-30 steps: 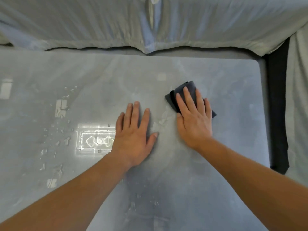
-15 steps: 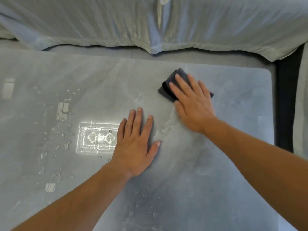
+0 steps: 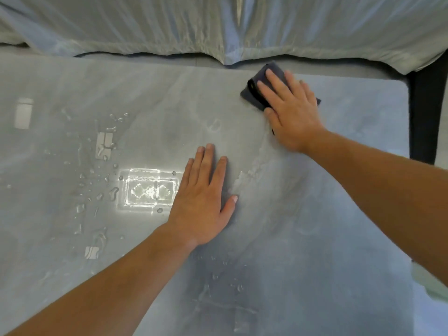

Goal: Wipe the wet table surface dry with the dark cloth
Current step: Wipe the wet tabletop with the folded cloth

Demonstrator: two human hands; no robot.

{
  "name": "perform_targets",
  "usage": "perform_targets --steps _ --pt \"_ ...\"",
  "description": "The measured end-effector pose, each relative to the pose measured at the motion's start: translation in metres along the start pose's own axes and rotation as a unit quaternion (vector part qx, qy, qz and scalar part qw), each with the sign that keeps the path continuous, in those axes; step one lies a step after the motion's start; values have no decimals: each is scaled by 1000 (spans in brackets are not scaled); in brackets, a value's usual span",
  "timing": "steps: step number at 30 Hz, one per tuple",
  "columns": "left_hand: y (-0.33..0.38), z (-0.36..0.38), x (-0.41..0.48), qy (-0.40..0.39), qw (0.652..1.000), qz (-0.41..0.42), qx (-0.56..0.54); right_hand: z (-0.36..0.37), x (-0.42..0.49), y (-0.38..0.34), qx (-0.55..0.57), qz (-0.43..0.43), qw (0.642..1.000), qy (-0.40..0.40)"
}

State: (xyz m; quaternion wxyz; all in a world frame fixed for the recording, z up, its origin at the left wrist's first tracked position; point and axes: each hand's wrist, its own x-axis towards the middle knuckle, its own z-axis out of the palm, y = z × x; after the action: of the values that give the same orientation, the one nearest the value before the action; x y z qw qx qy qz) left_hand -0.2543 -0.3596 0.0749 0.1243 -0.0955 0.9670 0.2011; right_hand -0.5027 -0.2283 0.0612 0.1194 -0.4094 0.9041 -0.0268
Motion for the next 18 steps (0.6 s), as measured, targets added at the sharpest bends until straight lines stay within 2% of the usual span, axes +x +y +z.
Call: perform_targets --steps 2,4,6,9,11,14,15,16,18 --pt "-2 -1 -6 16 1000 -7 -7 2 1 -15 29 76 996 20" --pt "-2 -3 -12 33 999 -20 -17 12 -23 -41 32 82 996 30" --pt "-3 -2 -23 37 998 -34 -25 22 -67 -61 8 -1 1000 10" --pt "-8 5 -37 14 999 -40 -11 23 -96 -46 -15 -113 993 -43" --pt "-14 9 -43 -5 999 -31 16 20 -82 -31 -2 -65 998 -16" --pt "-18 11 -45 -17 999 -25 13 18 -68 -38 64 125 989 34" --pt "-18 11 -44 -20 999 -25 3 20 -73 -50 66 154 985 44" --pt "-18 11 -44 -26 999 -25 -6 25 -85 -63 58 149 986 48" --pt "-18 9 -43 -41 999 -27 -19 36 -121 -80 24 49 998 30"
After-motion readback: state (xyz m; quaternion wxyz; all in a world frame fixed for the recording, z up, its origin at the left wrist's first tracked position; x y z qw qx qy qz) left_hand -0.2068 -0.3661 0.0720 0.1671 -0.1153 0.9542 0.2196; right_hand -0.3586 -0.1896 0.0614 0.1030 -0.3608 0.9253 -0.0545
